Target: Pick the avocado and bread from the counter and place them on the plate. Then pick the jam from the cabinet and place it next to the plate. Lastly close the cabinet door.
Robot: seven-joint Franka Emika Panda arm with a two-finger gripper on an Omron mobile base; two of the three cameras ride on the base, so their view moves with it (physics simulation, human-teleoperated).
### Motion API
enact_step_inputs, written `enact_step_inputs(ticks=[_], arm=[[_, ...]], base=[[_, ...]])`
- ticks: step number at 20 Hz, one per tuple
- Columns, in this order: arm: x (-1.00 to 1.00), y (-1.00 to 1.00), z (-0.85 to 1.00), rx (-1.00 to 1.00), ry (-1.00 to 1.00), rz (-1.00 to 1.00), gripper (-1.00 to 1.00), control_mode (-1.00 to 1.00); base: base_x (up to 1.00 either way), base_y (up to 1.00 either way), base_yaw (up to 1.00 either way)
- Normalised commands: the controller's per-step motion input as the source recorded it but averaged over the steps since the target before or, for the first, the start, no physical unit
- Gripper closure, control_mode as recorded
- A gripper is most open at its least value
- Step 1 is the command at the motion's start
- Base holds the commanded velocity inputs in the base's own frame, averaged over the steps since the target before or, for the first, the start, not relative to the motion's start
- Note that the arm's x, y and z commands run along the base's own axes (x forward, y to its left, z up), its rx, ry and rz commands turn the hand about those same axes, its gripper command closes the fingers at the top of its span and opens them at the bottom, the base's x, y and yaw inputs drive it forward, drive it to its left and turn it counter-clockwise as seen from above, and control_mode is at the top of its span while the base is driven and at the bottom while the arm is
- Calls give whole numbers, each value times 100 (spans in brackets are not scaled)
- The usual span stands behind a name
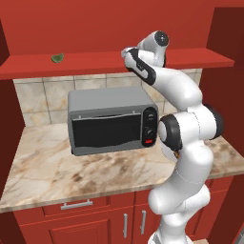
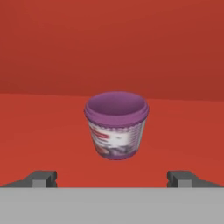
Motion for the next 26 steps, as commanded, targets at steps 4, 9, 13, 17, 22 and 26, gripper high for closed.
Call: enact_step_inputs(ticks=[4, 9, 13, 17, 22, 26], arm=[[13, 0, 0, 0, 0, 0, -100, -100], [15, 0, 0, 0, 0, 0, -100, -100], [15, 0, -1, 0, 0, 0, -100, -100], [15, 0, 0, 0, 0, 0, -100, -100], [14, 0, 0, 0, 0, 0, -100, -100], [16, 0, 0, 0, 0, 0, -100, -100]], base=[[0, 0, 0], [0, 0, 0], [0, 0, 0], [0, 0, 0], [0, 0, 0], [0, 0, 0]])
